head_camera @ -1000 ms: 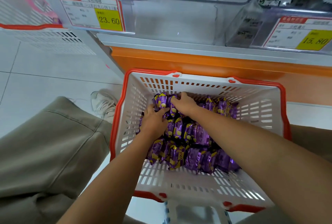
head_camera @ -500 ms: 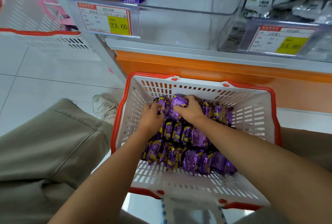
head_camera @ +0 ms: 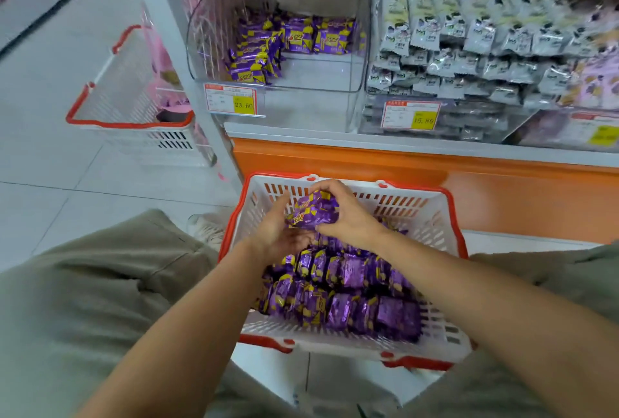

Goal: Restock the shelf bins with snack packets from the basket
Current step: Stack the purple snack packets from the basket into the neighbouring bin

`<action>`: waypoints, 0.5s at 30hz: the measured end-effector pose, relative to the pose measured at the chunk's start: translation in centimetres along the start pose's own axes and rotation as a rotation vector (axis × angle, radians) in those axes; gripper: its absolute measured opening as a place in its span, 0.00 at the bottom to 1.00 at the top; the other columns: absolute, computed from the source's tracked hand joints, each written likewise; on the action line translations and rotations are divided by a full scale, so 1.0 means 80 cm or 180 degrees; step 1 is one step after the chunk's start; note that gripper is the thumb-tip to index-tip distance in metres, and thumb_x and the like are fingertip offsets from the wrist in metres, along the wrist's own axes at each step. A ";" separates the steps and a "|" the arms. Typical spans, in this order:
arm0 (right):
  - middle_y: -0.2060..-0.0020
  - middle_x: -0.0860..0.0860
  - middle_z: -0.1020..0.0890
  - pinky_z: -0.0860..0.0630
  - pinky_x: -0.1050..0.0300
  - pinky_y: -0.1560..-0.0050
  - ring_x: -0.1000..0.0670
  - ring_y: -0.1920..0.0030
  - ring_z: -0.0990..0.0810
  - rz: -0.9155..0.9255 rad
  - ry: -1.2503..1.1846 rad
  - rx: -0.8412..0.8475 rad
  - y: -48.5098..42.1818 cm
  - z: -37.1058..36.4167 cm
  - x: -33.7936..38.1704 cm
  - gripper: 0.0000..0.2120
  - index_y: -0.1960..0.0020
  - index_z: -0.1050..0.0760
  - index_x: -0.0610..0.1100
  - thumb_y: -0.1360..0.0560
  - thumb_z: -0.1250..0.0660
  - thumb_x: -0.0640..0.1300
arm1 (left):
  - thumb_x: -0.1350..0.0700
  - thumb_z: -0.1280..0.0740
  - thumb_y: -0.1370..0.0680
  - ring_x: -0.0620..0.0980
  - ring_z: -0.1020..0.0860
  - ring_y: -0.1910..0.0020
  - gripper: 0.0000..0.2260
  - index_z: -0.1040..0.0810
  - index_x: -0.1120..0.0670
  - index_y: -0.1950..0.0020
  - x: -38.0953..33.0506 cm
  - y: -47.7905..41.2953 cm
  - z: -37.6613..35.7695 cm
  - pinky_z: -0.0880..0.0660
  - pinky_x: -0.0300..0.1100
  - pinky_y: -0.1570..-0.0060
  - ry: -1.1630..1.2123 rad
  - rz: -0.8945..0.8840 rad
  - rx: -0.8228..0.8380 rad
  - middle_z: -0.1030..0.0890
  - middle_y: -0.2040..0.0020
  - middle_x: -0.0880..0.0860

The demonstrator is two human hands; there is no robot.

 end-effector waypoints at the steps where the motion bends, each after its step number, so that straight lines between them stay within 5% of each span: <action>1: 0.38 0.50 0.30 0.32 0.68 0.37 0.53 0.37 0.30 0.0112 0.0170 0.0056 0.005 0.000 0.013 0.32 0.35 0.32 0.48 0.34 0.27 0.32 | 0.37 0.41 0.21 0.51 0.24 0.67 0.24 0.23 0.59 0.55 -0.003 0.007 -0.003 0.24 0.38 0.71 0.0032 -0.0004 0.0016 0.21 0.66 0.56; 3: 0.39 0.52 0.32 0.38 0.75 0.39 0.55 0.35 0.34 0.0333 0.0545 0.0146 0.017 -0.002 0.038 0.33 0.32 0.34 0.46 0.34 0.27 0.32 | 0.42 0.36 0.22 0.50 0.22 0.67 0.17 0.23 0.56 0.51 -0.010 0.020 -0.009 0.23 0.38 0.71 0.0080 -0.0034 0.0123 0.19 0.67 0.54; 9: 0.35 0.49 0.31 0.32 0.58 0.36 0.52 0.34 0.33 0.0470 0.0565 0.0477 0.042 0.000 0.074 0.33 0.29 0.37 0.46 0.31 0.32 0.34 | 0.60 0.40 0.21 0.47 0.21 0.75 0.09 0.25 0.57 0.60 -0.044 0.055 -0.005 0.24 0.37 0.75 -0.0314 -0.0512 0.0265 0.20 0.72 0.53; 15: 0.30 0.46 0.33 0.25 0.48 0.40 0.46 0.36 0.29 -0.0909 -0.0854 0.0165 0.033 0.011 0.063 0.19 0.28 0.38 0.48 0.19 0.45 0.40 | 0.66 0.34 0.27 0.51 0.25 0.64 0.06 0.23 0.55 0.57 -0.080 0.082 -0.008 0.28 0.41 0.64 -0.1301 -0.1257 0.0492 0.21 0.64 0.54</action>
Point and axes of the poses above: each hand's wrist, its own y-axis away from the middle knuckle, its own z-axis out of the back of the hand, x = y × z, the point moved 9 cm from there along -y, towards the middle knuckle
